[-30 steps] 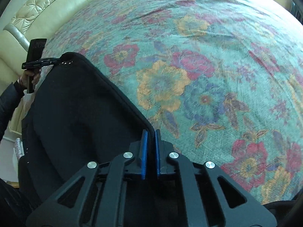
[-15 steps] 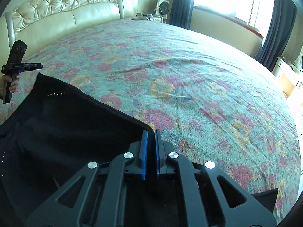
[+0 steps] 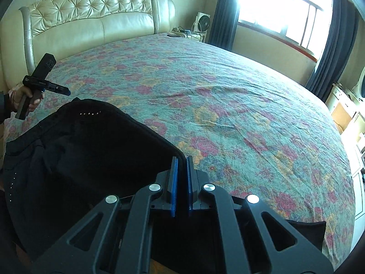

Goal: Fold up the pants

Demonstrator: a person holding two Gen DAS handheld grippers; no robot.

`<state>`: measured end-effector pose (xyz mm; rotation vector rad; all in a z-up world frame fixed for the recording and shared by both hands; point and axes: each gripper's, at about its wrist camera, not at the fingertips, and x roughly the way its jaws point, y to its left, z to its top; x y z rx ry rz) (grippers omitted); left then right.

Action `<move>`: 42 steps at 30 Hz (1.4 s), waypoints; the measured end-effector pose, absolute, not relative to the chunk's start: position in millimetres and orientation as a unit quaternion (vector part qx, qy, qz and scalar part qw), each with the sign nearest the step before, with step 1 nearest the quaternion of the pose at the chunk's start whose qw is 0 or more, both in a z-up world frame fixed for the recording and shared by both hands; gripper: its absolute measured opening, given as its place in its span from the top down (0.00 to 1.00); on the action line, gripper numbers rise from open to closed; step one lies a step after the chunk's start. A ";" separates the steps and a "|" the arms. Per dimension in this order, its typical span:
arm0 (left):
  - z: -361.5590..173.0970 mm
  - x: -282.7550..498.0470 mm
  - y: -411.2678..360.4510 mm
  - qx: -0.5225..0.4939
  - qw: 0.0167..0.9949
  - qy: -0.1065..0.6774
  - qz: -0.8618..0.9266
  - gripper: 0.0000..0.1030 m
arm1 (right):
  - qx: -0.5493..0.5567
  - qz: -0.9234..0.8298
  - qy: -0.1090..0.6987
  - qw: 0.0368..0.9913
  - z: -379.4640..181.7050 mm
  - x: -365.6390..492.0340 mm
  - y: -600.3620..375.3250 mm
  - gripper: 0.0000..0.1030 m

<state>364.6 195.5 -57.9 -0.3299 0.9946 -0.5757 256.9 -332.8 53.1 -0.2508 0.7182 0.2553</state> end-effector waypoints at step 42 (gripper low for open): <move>10.2 253.6 183.1 -0.184 0.818 0.367 -0.403 0.84 | -0.079 0.109 0.294 0.946 67.8 142.8 -338.9 0.93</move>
